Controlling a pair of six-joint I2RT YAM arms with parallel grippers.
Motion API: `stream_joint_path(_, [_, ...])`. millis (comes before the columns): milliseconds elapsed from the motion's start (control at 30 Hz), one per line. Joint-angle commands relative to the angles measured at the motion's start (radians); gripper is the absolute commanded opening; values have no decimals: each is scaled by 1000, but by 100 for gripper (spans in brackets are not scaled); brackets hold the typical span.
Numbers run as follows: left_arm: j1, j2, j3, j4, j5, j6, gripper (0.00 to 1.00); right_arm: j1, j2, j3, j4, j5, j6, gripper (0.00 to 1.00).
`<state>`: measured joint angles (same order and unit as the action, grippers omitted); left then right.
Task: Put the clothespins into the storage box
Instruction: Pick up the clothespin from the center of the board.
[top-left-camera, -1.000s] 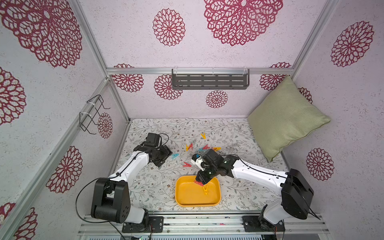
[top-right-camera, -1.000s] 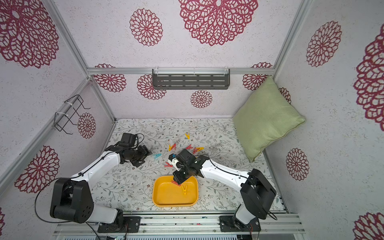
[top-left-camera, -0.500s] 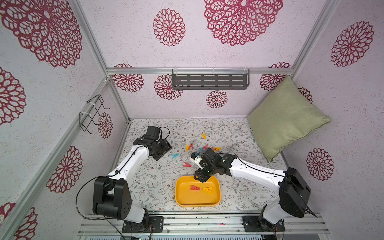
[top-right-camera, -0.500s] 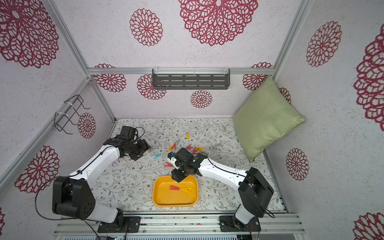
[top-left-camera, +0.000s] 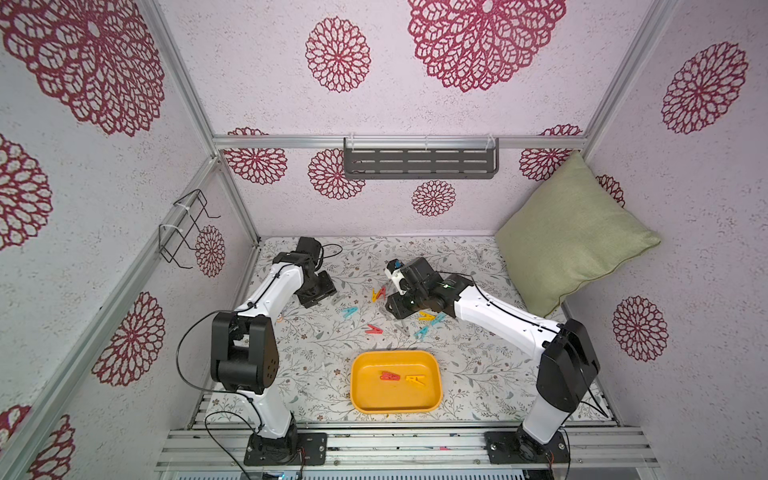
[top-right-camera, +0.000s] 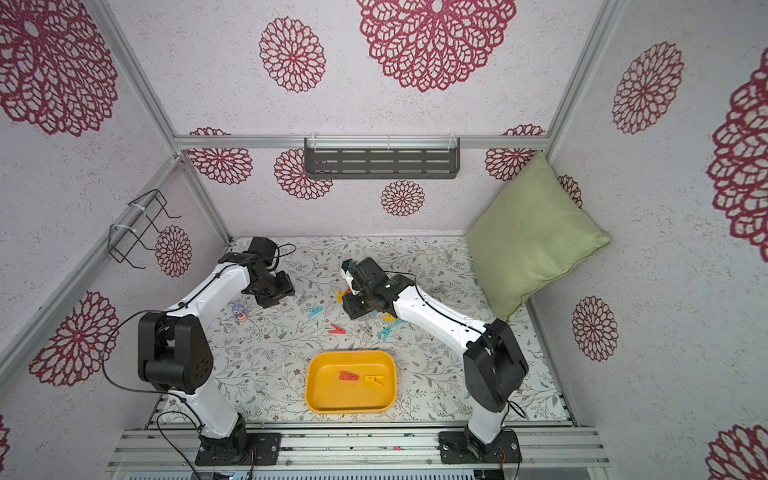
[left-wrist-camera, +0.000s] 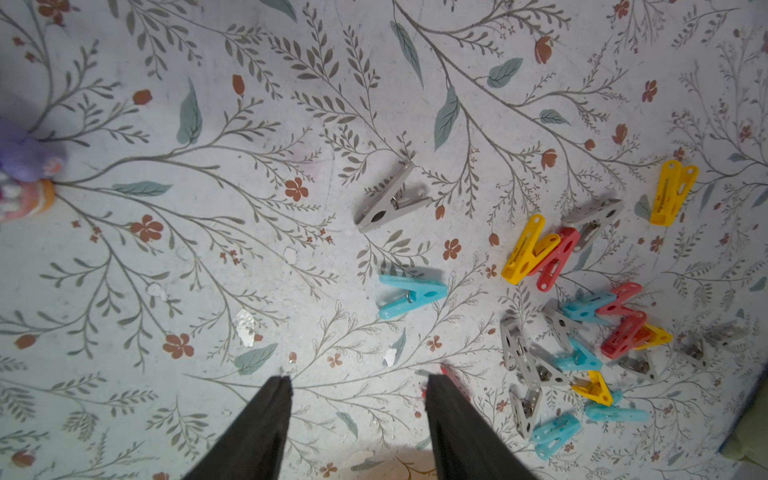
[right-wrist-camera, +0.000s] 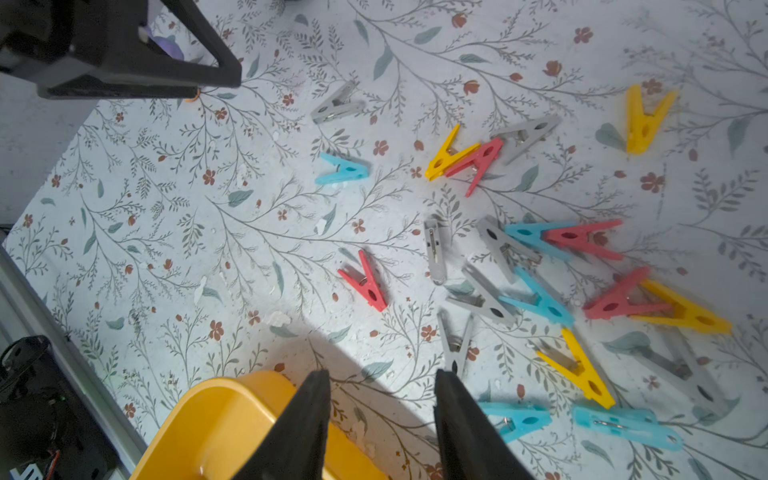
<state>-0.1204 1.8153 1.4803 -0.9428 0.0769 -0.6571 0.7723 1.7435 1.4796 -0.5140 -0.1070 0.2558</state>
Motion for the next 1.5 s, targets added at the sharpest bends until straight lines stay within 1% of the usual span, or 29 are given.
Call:
stream_joint_path(0, [9, 76, 80, -67, -27, 89, 57, -47, 30, 52, -2, -68, 50, 45])
stream_joint_path(133, [10, 199, 185, -115, -50, 146, 60, -87, 60, 75, 24, -128, 76, 44])
stream_joint_path(233, [10, 262, 254, -141, -60, 182, 62, -103, 81, 89, 26, -150, 83, 44])
stream_joint_path(333, [10, 314, 310, -159, -66, 206, 61, -115, 101, 101, 22, -168, 85, 44])
stream_joint_path(467, [7, 376, 370, -173, -66, 222, 58, -125, 121, 114, 14, -183, 83, 44])
stream_joint_path(633, [1, 422, 412, -174, -50, 232, 56, -136, 142, 131, 5, -194, 80, 43])
stream_joint_path(933, [-10, 512, 512, -201, -47, 252, 56, -146, 167, 147, 2, -220, 78, 43])
stream_joint_path(1133, [-15, 571, 583, -234, -45, 273, 51, -153, 172, 145, -1, -224, 77, 42])
stream_joint_path(1267, [-16, 594, 591, -238, -31, 277, 46, -159, 172, 141, -1, -226, 77, 42])
stream_joint_path(1467, [-28, 609, 587, -241, -25, 278, 43, -162, 174, 130, 1, -237, 76, 42])
